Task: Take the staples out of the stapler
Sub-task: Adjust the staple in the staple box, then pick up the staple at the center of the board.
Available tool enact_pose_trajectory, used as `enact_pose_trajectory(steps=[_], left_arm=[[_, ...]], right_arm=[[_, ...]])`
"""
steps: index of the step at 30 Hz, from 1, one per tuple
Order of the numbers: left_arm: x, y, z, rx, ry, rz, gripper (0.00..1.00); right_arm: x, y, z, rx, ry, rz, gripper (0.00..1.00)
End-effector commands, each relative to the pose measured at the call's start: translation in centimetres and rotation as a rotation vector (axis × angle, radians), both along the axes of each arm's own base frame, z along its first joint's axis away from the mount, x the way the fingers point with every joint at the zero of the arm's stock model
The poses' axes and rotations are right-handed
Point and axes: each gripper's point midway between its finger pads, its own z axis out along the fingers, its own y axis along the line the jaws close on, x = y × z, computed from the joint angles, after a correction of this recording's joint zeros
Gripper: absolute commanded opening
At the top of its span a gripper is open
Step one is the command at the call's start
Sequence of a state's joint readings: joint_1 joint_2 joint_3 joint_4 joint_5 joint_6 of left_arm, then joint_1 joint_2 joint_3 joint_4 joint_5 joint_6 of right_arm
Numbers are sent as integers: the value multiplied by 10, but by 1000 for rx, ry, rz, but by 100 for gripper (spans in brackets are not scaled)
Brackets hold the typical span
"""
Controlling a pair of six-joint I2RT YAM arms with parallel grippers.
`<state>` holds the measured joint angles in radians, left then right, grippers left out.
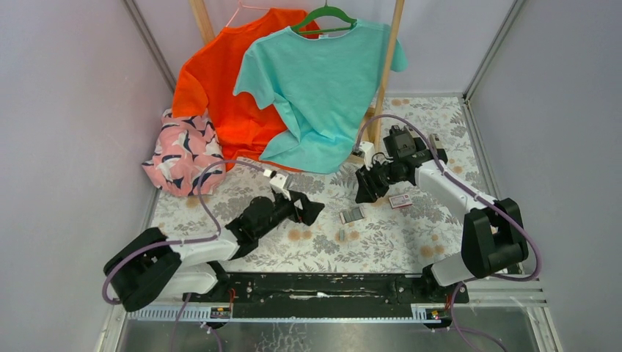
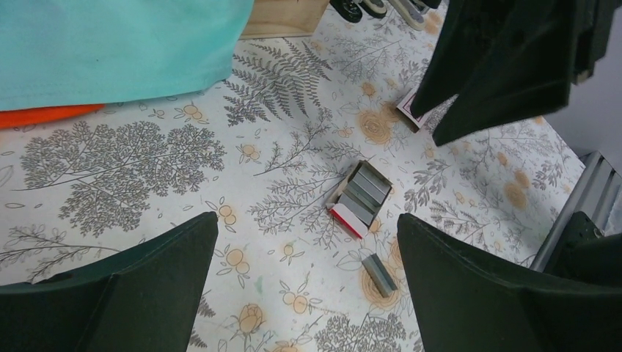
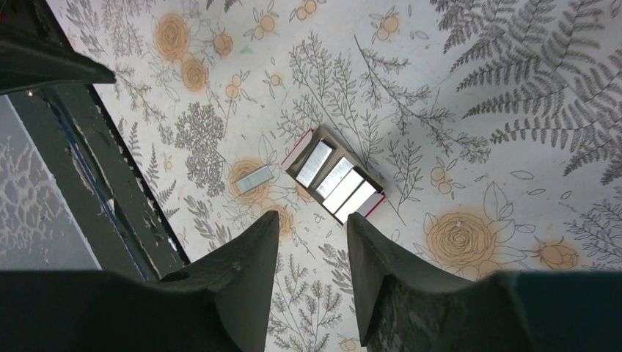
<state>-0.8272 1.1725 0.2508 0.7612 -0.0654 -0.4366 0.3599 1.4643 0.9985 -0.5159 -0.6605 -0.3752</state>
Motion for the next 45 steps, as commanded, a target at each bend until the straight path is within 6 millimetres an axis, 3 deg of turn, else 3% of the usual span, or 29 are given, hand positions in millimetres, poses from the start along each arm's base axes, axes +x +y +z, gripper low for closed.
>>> enact_pose_trajectory(steps=[1, 7, 15, 23, 28, 32, 37, 38, 40, 45], left_arm=[[19, -12, 10, -55, 48, 18, 99], [29, 0, -4, -53, 120, 94, 97], [28, -5, -15, -111, 261, 54, 94], [12, 4, -18, -117, 351, 74, 86], [-9, -10, -10, -61, 316, 73, 85], [-20, -15, -5, 21, 257, 127, 84], [-35, -19, -2, 73, 211, 204, 73], [-39, -22, -3, 79, 216, 219, 66], [-47, -30, -9, 122, 234, 249, 57], [-71, -43, -28, 315, 244, 341, 57]], right_arm=[[3, -3, 11, -2, -23, 74, 47], [0, -9, 31, 82, -9, 128, 47], [-1, -10, 36, 128, 36, 154, 46], [8, -19, 50, 131, -43, 106, 46], [10, -16, 64, 158, -94, 81, 46], [18, -10, 89, 210, -128, 26, 46], [14, -3, 115, 304, -156, -17, 46], [10, -3, 116, 330, -171, -19, 46], [12, -14, 118, 327, -212, -80, 47], [17, -32, 125, 321, -250, -180, 48]])
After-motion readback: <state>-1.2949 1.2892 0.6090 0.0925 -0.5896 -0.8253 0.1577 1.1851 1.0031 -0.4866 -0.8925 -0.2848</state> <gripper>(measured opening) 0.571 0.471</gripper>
